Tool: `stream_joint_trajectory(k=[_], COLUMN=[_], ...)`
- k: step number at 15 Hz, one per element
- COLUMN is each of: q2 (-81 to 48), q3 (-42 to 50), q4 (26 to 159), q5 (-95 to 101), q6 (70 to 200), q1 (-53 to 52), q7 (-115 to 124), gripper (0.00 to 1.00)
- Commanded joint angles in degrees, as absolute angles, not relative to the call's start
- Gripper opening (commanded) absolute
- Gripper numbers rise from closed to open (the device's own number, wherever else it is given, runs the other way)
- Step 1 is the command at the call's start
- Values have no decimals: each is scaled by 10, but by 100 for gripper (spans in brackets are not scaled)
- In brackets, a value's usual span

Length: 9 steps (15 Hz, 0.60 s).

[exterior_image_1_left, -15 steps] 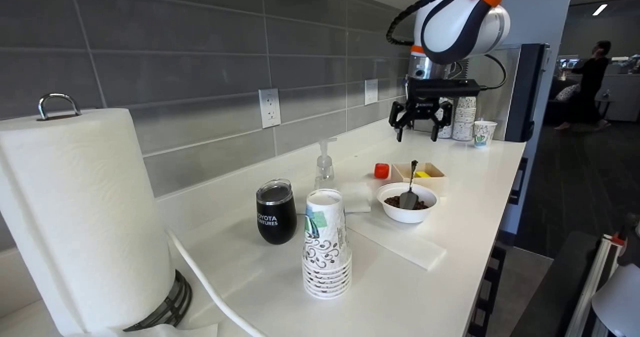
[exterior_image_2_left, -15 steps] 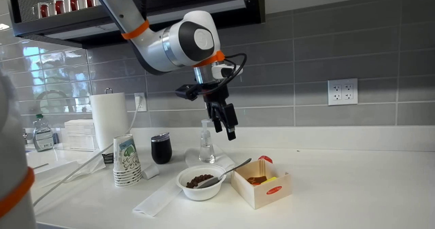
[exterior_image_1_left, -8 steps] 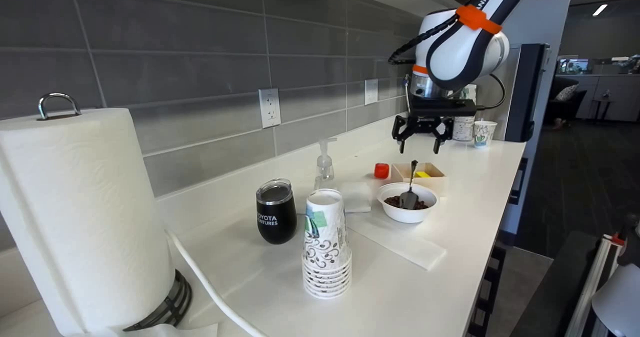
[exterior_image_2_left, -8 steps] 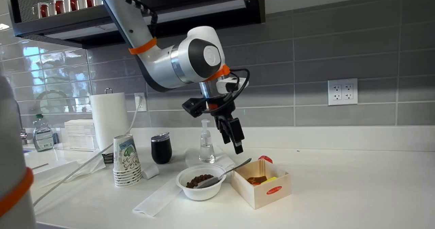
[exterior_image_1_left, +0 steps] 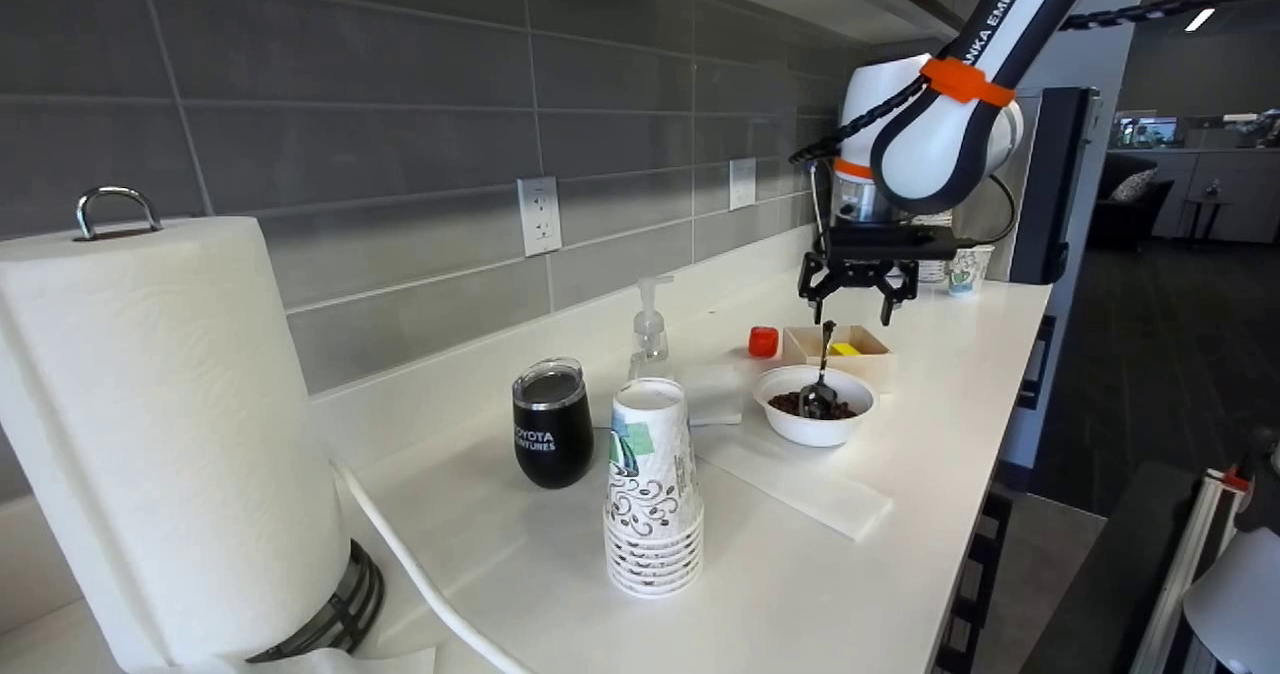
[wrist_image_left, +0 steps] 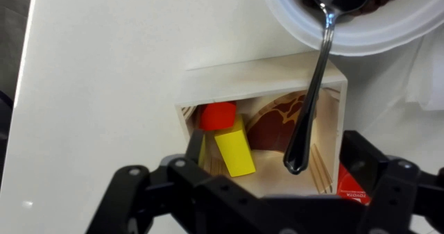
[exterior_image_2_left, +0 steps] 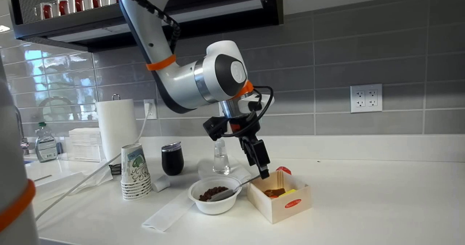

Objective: Use the spoon to stir the beans in the bowl

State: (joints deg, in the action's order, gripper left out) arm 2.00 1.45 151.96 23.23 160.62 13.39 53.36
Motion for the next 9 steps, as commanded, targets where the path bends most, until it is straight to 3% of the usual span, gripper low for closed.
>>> stream_joint_trajectory(k=[1,9], q2=[-4,-30], q3=[38,68], q4=[1516,1504], q5=[265,278], q6=[1629,1646], q1=[122,91], q7=[574,605], gripper=[100,100])
